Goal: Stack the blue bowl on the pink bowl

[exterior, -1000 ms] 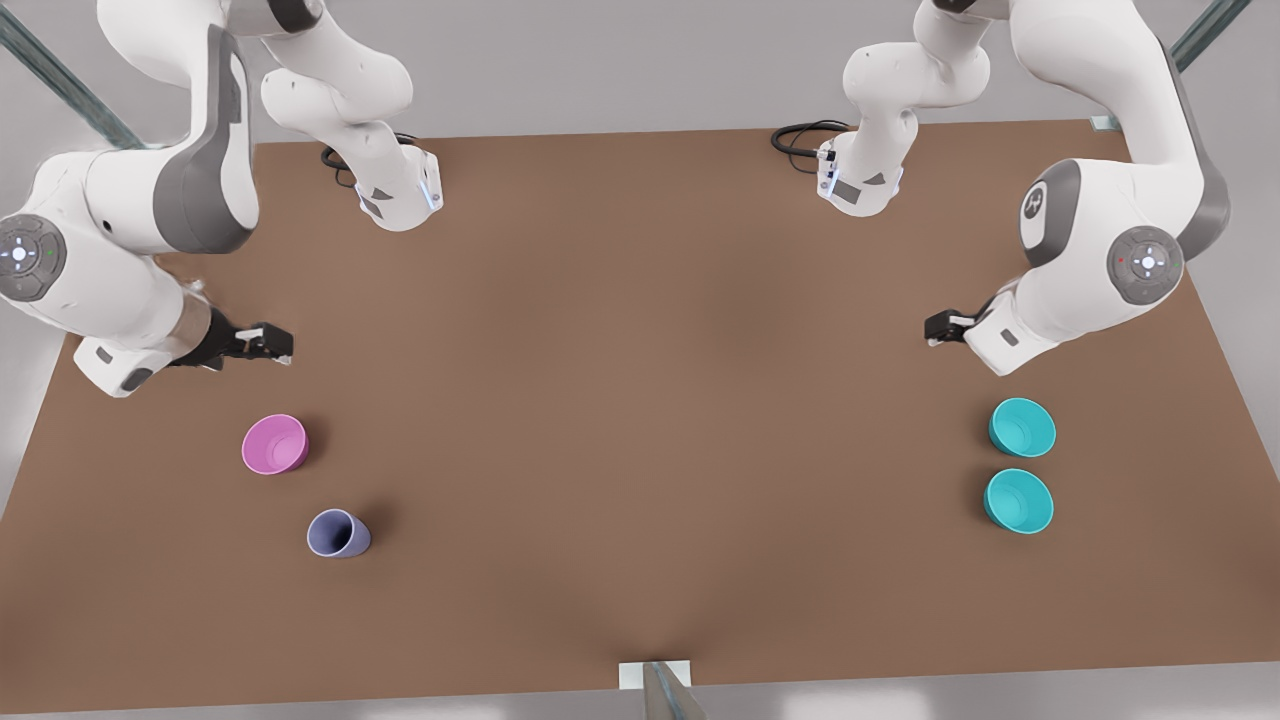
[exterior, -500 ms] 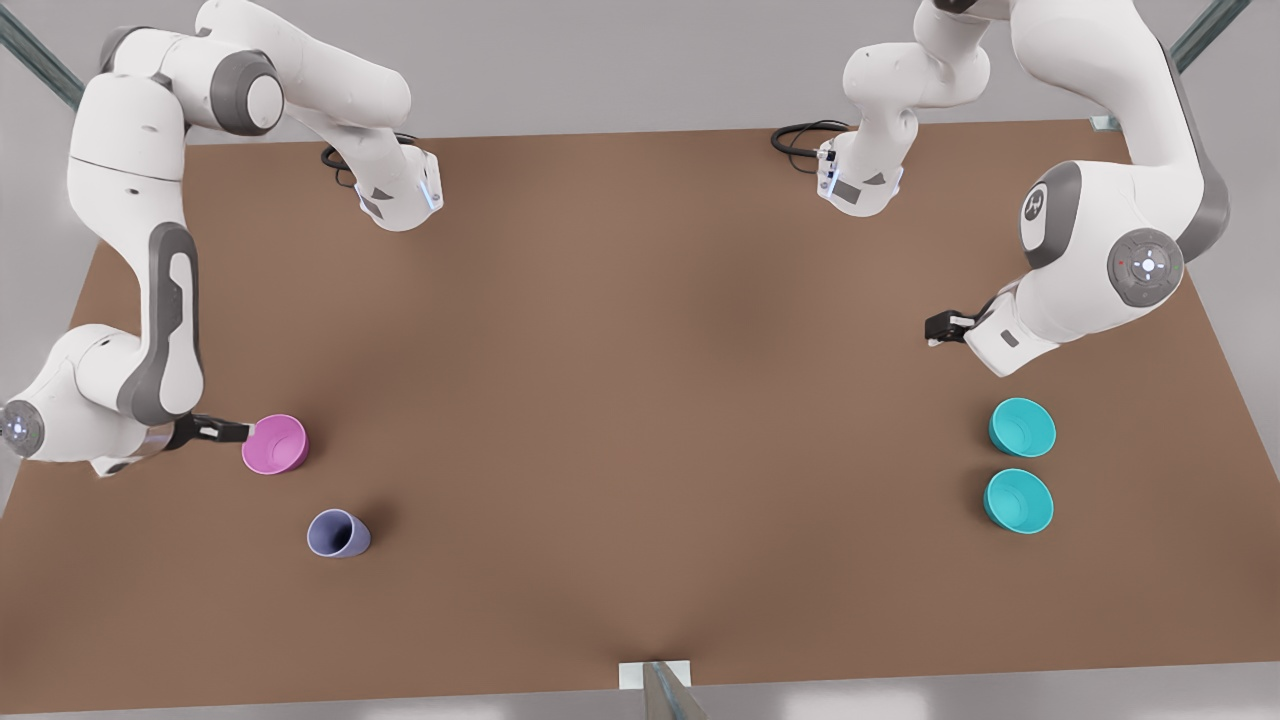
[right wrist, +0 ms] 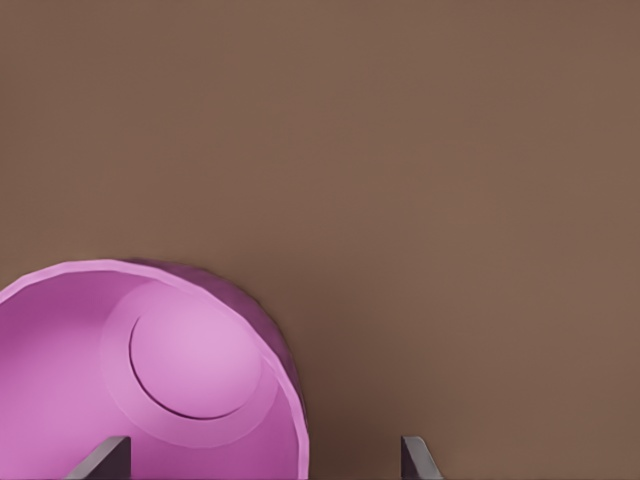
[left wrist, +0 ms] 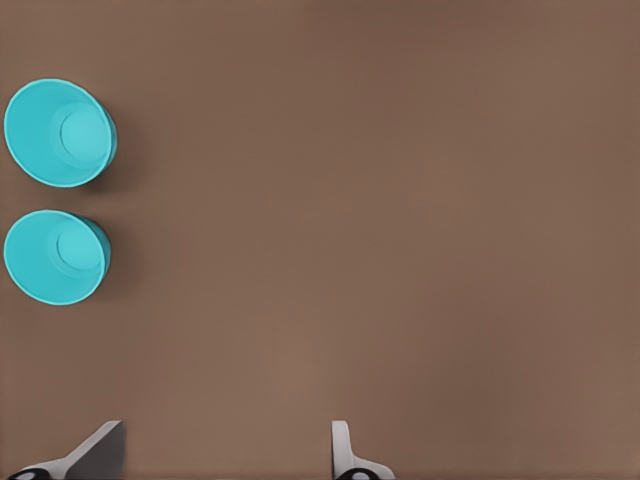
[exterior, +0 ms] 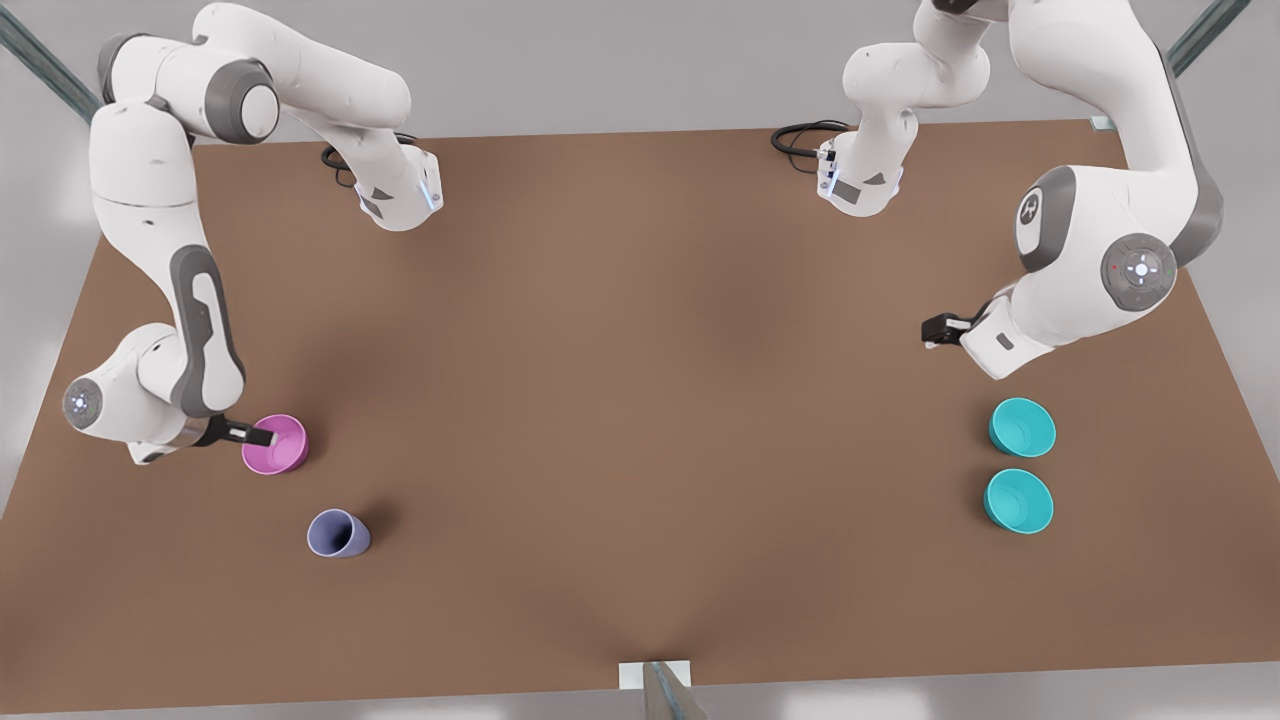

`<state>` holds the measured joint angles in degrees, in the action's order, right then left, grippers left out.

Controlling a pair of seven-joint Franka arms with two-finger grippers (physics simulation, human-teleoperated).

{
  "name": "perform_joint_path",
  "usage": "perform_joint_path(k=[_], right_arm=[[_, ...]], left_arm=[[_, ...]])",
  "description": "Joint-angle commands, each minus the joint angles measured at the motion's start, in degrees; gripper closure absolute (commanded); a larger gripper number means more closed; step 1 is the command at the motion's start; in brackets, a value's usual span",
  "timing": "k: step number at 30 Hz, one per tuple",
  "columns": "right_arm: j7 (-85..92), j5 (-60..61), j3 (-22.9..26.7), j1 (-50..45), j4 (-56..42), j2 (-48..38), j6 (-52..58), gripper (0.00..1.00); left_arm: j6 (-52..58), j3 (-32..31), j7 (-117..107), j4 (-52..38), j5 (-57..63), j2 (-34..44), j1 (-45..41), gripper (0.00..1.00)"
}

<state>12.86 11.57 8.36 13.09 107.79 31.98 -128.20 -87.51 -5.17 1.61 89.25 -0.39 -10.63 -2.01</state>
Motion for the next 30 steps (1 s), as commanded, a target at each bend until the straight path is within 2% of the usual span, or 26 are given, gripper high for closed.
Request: perform_joint_path(k=[1, 2, 3, 4, 6, 11, 14, 19, 22, 23, 27, 30], right_arm=[[3.75, 0.65, -0.01, -0.08, -0.12, 0.36, -2.5, 0.0], [3.92, 0.65, -0.01, -0.08, -0.3, 0.81, -2.5, 0.14], [4.8, 0.65, -0.1, -0.08, -0.3, 0.89, -2.41, 0.41], [4.98, 0.65, -0.01, -0.17, -0.3, 0.89, -2.32, 0.57], [4.8, 0.65, -0.1, -0.25, -0.65, 0.81, -1.71, 0.79], [5.15, 0.65, -0.18, -0.25, -3.46, 0.28, 4.97, 0.79], [5.94, 1.0, -0.45, -0.52, -7.59, -2.62, 17.18, 0.79], [7.09, 6.88, -0.8, -5.35, -6.36, -11.41, 33.44, 0.79], [-0.89, 14.61, -0.71, -16.41, -7.41, -12.2, 33.19, 0.79], [-6.88, 17.87, -0.71, -22.22, -9.43, -10.71, 29.68, 0.79], [-37.19, 27.98, -0.71, -38.22, -23.23, 2.03, 17.28, 0.79], [-56.01, 27.63, -0.54, -44.11, -32.81, 9.85, 8.85, 0.79]], left_arm=[[-0.29, -0.02, 0.06, -0.04, 0.04, 0.08, 0.07, 0.0], [-0.29, -0.02, 0.06, 0.05, 0.04, 0.17, 0.07, 0.0], [-0.29, -0.02, 0.06, 0.05, 0.04, 0.17, 0.07, 0.0], [-0.2, -0.02, -0.03, 0.05, 0.04, 0.17, 0.07, 0.0], [-0.2, -0.02, 0.06, 0.05, 0.04, 0.25, 0.16, 0.0], [0.06, -0.02, 0.06, 0.05, 0.04, 0.25, 0.25, 0.0], [0.06, -0.02, 0.06, 0.05, 0.04, 0.25, 0.25, 0.0], [0.06, -0.02, 0.06, 0.05, 0.04, 0.25, 0.25, 0.0], [0.06, -0.02, 0.06, 0.05, 0.04, 0.25, 0.25, 0.0], [0.06, -0.02, 0.06, 0.05, 0.04, 0.25, 0.25, 0.0], [0.06, 0.07, 0.06, 0.05, 0.12, 0.25, 0.34, 0.0], [0.15, 0.07, 0.06, 0.05, 0.12, 0.34, 0.34, 0.0]])
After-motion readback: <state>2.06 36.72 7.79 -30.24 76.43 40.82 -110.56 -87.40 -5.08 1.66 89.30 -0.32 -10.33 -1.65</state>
